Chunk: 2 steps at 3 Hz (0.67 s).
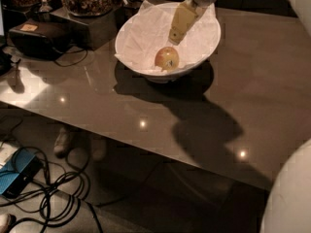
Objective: Pick apple from white bowl
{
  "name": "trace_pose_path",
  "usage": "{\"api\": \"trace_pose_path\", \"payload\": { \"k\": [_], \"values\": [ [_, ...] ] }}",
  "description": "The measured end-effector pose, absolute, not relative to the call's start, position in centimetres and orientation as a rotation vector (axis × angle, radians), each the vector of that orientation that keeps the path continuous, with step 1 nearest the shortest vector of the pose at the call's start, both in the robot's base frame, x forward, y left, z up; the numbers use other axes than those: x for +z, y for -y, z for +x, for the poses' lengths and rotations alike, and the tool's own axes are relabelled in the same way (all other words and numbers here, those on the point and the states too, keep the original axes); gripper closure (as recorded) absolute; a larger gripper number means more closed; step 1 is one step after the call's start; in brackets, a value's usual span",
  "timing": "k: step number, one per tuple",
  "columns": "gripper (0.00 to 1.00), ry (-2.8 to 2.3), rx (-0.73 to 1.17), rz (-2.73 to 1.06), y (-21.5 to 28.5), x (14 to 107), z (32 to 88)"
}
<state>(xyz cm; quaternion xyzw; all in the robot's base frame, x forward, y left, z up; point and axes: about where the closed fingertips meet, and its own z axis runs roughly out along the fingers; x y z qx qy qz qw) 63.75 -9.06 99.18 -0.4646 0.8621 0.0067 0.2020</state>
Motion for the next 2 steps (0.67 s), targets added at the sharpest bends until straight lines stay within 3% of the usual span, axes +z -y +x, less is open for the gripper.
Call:
{"api": "trace_pose_path", "payload": {
  "k": [2],
  "values": [
    [0.27,-2.453,0.020,-1.308,7.9,97.1,65.7]
  ]
}}
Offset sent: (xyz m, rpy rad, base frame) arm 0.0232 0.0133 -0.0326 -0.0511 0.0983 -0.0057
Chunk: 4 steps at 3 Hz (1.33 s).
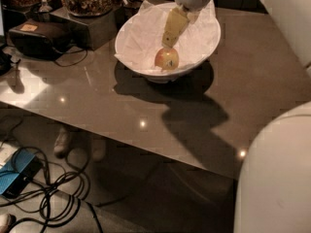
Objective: Pick apple from white bowl
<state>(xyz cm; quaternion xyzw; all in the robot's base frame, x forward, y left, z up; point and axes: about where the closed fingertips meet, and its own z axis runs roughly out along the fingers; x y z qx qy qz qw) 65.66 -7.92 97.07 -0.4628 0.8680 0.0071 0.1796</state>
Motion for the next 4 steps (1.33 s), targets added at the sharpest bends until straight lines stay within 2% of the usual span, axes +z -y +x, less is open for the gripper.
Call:
{"api": "trace_pose_path", "payload": {
  "k": [1,2,4],
  "values": [
    [0.27,-2.476,0.016,-1.329,7.3,95.8,66.6],
    [0.22,-2.497,0.016,-1.347,6.9,94.6,67.5],
    [0.23,-2.528,0.036,-1.366,6.6,92.7,68.9]
  ]
}}
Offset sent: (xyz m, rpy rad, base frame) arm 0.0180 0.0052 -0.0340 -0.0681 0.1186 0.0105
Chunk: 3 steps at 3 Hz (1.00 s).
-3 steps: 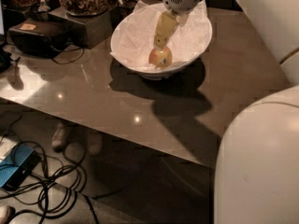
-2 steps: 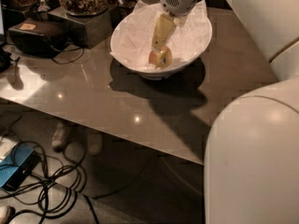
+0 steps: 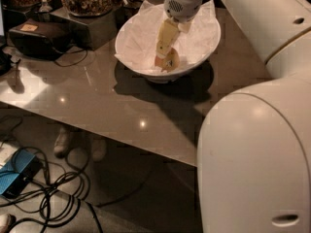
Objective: Pick apple from white bowl
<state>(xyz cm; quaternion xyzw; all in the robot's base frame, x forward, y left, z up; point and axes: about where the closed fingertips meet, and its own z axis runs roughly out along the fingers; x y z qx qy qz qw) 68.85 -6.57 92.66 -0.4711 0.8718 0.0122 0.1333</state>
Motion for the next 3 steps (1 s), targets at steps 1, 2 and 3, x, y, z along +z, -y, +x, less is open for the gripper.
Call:
{"api": "trace_pose_path", "payload": {
  "k": [1,2,3],
  "values": [
    [0.22,-2.541,0.051,-1.377,6.5,91.7,69.1],
    [0.22,-2.553,0.069,-1.388,6.5,90.9,69.1],
    [0.22,-2.559,0.082,-1.396,6.5,90.4,69.0]
  ]
}}
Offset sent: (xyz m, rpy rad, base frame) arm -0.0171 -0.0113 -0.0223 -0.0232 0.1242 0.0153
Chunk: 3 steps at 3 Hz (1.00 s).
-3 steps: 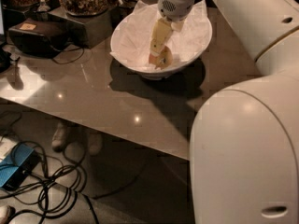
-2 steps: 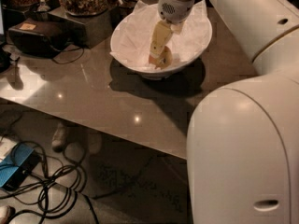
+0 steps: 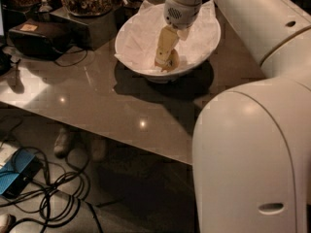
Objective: Pick apple from white bowl
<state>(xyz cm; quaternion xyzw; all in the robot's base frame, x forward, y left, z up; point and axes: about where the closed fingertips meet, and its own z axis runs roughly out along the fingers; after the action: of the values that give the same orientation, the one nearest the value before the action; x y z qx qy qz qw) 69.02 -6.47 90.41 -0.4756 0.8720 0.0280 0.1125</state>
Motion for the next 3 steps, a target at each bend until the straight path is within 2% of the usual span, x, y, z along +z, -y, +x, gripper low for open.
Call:
{"api": "trace_pose_path", "payload": {
  "k": [3],
  "values": [
    [0.22,-2.570,0.125,-1.432,5.76,88.94,69.09]
  ]
}}
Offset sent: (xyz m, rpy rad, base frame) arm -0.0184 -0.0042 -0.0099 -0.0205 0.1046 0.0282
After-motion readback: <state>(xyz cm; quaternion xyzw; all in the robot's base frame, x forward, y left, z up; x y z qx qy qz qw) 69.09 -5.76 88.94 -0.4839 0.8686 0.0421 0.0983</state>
